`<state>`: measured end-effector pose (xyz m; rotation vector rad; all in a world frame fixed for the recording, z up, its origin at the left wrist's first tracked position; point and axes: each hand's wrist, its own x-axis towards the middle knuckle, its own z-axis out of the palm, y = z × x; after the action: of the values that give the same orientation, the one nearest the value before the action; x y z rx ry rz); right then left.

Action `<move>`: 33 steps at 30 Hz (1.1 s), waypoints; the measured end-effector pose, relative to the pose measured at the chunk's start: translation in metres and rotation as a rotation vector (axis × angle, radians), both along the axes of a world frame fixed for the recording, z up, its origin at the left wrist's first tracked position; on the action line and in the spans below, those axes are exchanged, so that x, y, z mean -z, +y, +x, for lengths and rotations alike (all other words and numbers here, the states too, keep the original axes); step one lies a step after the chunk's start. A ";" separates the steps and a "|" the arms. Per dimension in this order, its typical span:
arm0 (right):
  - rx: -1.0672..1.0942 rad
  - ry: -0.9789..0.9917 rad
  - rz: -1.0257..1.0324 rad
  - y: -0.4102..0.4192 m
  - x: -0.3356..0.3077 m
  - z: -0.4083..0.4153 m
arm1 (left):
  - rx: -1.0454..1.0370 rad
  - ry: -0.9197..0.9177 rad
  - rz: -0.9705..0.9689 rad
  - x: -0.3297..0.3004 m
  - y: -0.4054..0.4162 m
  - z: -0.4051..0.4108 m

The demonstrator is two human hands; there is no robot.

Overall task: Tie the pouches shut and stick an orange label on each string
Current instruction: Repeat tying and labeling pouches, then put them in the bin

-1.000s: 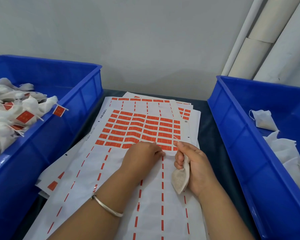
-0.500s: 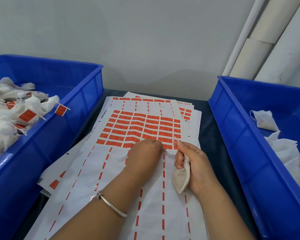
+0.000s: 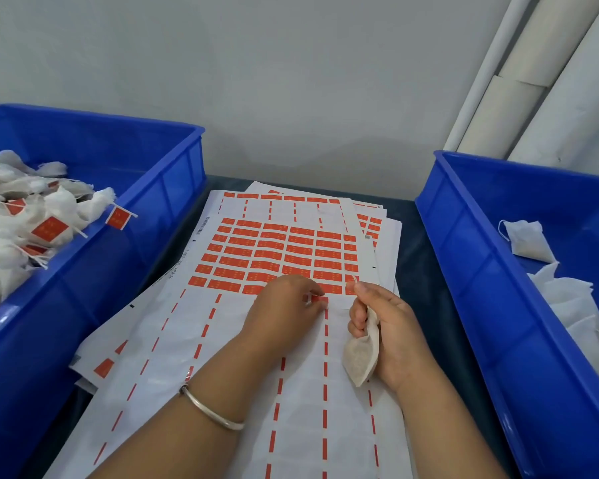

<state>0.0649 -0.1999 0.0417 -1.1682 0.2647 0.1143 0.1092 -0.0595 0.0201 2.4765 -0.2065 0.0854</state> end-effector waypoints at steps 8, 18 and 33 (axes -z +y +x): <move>0.024 0.004 -0.047 0.001 -0.001 -0.001 | 0.019 -0.087 0.079 0.004 -0.002 0.001; 0.047 -0.167 -0.153 0.004 -0.021 -0.013 | -0.136 -0.075 -0.058 0.004 -0.002 0.001; -0.126 -0.138 0.177 0.018 -0.008 -0.012 | -0.387 0.049 -0.953 -0.025 0.011 -0.003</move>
<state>0.0526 -0.1816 0.0497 -1.0117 0.0571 0.1634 0.1067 -0.0485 0.0455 1.5329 0.2850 0.2261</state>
